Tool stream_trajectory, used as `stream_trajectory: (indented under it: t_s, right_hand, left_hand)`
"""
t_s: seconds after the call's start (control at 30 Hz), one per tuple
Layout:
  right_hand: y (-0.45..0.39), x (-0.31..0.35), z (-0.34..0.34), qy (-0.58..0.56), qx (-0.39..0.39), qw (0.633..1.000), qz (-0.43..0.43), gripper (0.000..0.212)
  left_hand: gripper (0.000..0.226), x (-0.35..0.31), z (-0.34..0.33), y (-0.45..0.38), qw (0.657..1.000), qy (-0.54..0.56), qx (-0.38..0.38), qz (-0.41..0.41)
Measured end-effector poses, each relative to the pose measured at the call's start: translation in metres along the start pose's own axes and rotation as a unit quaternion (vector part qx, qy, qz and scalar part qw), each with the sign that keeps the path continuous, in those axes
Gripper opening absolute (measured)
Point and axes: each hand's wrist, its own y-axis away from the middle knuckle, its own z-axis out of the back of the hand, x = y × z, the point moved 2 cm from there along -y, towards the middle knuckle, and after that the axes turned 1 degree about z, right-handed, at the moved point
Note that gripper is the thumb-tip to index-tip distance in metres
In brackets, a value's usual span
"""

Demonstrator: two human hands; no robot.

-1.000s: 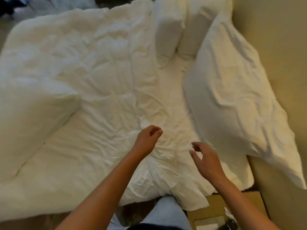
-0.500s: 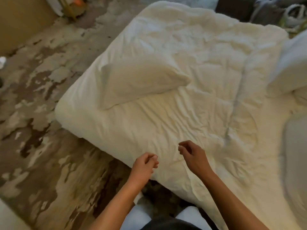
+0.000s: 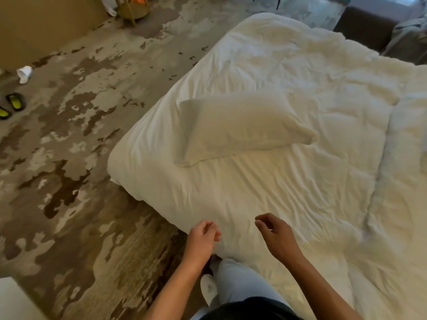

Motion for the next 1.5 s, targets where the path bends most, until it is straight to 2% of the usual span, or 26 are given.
stream_trajectory:
  t_s: [0.23, 0.37, 0.63, 0.8, 0.9, 1.0, 1.1, 1.3, 1.37, 1.5]
  right_hand:
    - [-0.090, 0.009, -0.014, -0.013, -0.009, 0.998, -0.060, 0.011]
    - [-0.159, 0.038, -0.022, -0.024, 0.004, 0.996, -0.087, 0.012]
    - [-0.319, 0.126, -0.023, -0.016, -0.010, 0.998, -0.068, 0.013]
    - [-0.419, 0.169, -0.022, 0.068, -0.012, 0.997, -0.044, 0.012]
    - [-0.482, 0.190, -0.021, 0.149, -0.005, 0.989, -0.013, 0.029]
    - [-0.549, 0.206, -0.017, 0.222, -0.005, 0.975, 0.007, 0.041]
    - [-0.612, 0.215, -0.013, 0.261, -0.011, 0.965, 0.017, 0.046]
    - [-0.714, 0.205, -0.012, 0.315, 0.004, 0.949, 0.014, 0.050]
    - [-0.743, 0.198, -0.014, 0.331, 0.021, 0.943, 0.015, 0.051]
    - [-0.771, 0.178, -0.026, 0.394, 0.034, 0.917, 0.055, 0.055]
  left_hand:
    - [0.016, -0.109, 0.013, -0.110, 0.997, -0.035, 0.040, -0.061]
    - [0.016, -0.148, 0.027, -0.168, 0.997, -0.058, 0.022, -0.037]
    - [0.017, -0.207, 0.044, -0.285, 0.998, -0.056, 0.009, 0.005]
    - [0.014, -0.261, 0.043, -0.382, 1.000, -0.028, -0.007, 0.009]
    - [0.019, -0.300, 0.038, -0.453, 0.999, -0.019, -0.037, 0.004]
    - [0.024, -0.336, 0.031, -0.526, 0.994, -0.071, -0.073, -0.038]
    - [0.034, -0.354, 0.019, -0.595, 0.980, -0.168, -0.064, -0.084]
    - [0.054, -0.345, 0.014, -0.711, 0.902, -0.412, -0.005, -0.127]
    - [0.057, -0.341, 0.016, -0.740, 0.892, -0.437, 0.012, -0.118]
    - [0.061, -0.334, 0.017, -0.778, 0.899, -0.422, 0.038, -0.111]
